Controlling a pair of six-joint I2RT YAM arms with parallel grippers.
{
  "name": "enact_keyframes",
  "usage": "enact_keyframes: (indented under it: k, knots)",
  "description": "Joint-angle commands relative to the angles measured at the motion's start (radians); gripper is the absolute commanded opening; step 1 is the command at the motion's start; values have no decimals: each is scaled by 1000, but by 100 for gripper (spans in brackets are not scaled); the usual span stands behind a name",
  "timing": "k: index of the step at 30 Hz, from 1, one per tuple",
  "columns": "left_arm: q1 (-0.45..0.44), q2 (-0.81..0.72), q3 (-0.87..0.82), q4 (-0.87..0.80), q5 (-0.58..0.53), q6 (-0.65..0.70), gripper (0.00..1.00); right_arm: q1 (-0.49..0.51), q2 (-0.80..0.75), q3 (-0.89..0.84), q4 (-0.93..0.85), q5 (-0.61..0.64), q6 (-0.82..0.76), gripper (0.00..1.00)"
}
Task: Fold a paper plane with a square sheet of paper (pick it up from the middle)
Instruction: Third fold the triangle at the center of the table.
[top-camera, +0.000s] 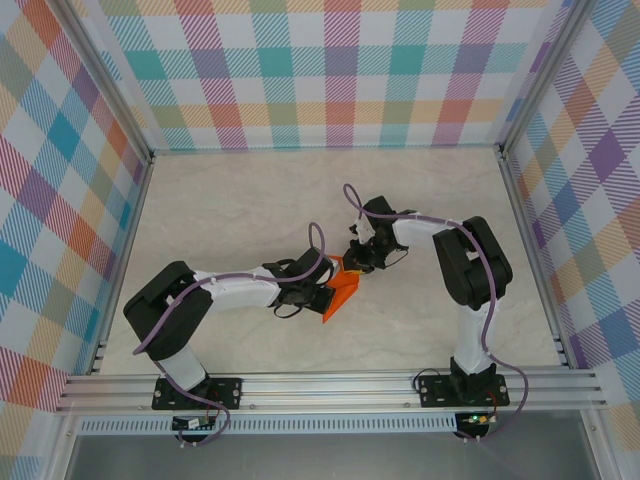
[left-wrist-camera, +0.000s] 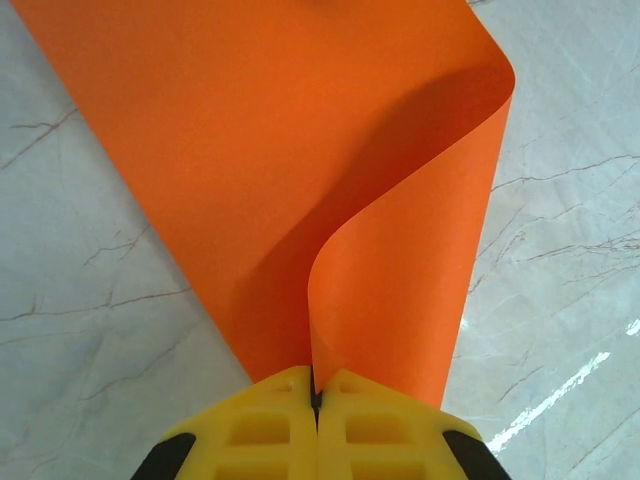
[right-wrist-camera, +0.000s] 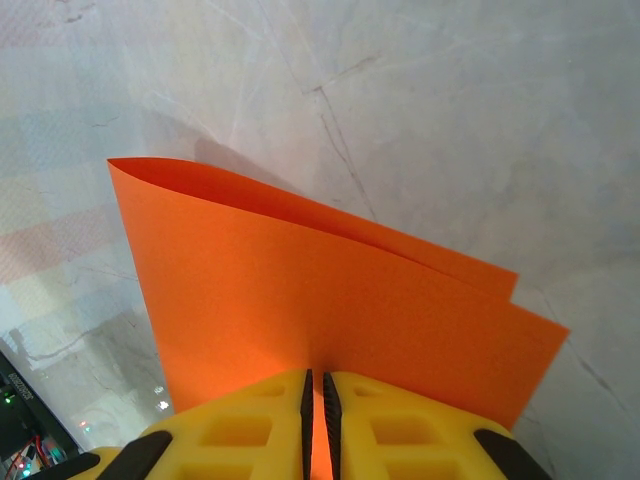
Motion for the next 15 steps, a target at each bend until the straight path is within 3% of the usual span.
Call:
enact_keyframes:
  k: [1, 15]
  knots:
    - [14, 7, 21, 10, -17, 9, 0, 9, 37, -9, -47, 47, -13, 15]
    - [16, 44, 29, -22, -41, 21, 0, 10, 46, -7, -41, 47, -10, 16]
